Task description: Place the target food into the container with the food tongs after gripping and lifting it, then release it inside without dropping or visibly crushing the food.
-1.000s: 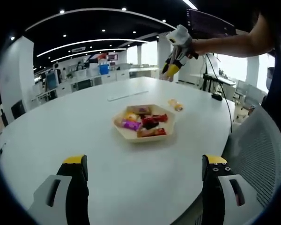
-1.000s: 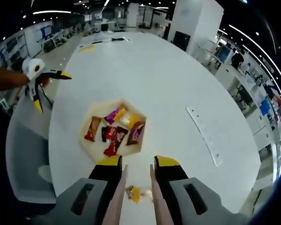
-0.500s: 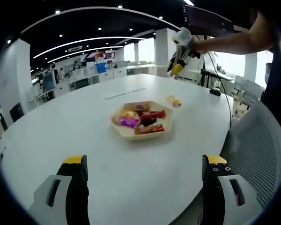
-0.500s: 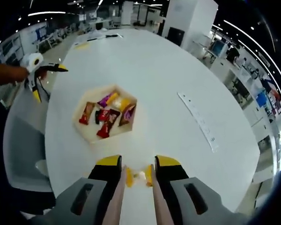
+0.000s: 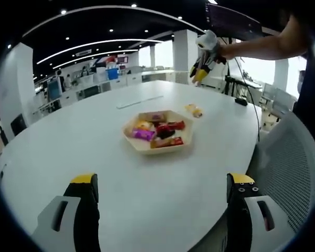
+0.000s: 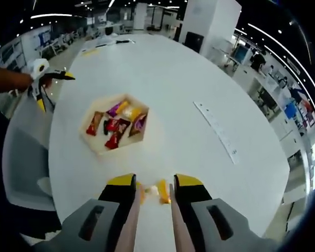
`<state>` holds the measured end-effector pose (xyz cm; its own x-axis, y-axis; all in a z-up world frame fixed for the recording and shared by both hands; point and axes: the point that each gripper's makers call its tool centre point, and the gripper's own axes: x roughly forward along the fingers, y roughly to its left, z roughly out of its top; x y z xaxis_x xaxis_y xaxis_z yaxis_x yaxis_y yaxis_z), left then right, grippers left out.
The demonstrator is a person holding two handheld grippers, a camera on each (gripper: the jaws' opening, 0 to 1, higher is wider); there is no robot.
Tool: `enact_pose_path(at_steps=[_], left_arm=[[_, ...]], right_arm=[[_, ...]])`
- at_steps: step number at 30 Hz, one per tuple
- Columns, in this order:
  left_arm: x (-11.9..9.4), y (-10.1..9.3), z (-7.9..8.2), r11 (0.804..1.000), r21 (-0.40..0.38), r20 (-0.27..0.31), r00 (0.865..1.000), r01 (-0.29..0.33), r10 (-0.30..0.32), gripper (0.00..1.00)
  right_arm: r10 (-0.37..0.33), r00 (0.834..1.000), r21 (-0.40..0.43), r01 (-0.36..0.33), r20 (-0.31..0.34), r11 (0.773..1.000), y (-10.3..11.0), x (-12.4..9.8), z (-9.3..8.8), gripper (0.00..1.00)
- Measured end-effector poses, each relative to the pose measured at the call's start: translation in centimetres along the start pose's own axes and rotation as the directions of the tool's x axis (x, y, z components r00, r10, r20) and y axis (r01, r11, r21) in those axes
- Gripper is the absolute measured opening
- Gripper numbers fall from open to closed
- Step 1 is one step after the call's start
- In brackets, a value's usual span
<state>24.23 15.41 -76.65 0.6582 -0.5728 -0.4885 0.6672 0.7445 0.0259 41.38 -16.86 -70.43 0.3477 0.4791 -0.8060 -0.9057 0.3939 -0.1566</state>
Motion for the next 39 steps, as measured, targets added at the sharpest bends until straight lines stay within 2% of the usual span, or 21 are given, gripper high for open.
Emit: enact_pose_path(at_steps=[16,39], left_arm=[[0.2,-0.3,-0.4,1.0,0.012,-0.019,1.0,0.003,-0.003,0.99],[0.4,-0.1,-1.2,1.0,0.001,-0.053,0.999,0.002,-0.002,0.99]], right_arm=[[0.016,1.0,-0.011,-0.016,0.019,1.0,-0.2,0.9,-1.0,0.28],[0.05,0.999,0.021,-0.05,0.013,0.999,-0.3,4.6,-4.2,0.28]])
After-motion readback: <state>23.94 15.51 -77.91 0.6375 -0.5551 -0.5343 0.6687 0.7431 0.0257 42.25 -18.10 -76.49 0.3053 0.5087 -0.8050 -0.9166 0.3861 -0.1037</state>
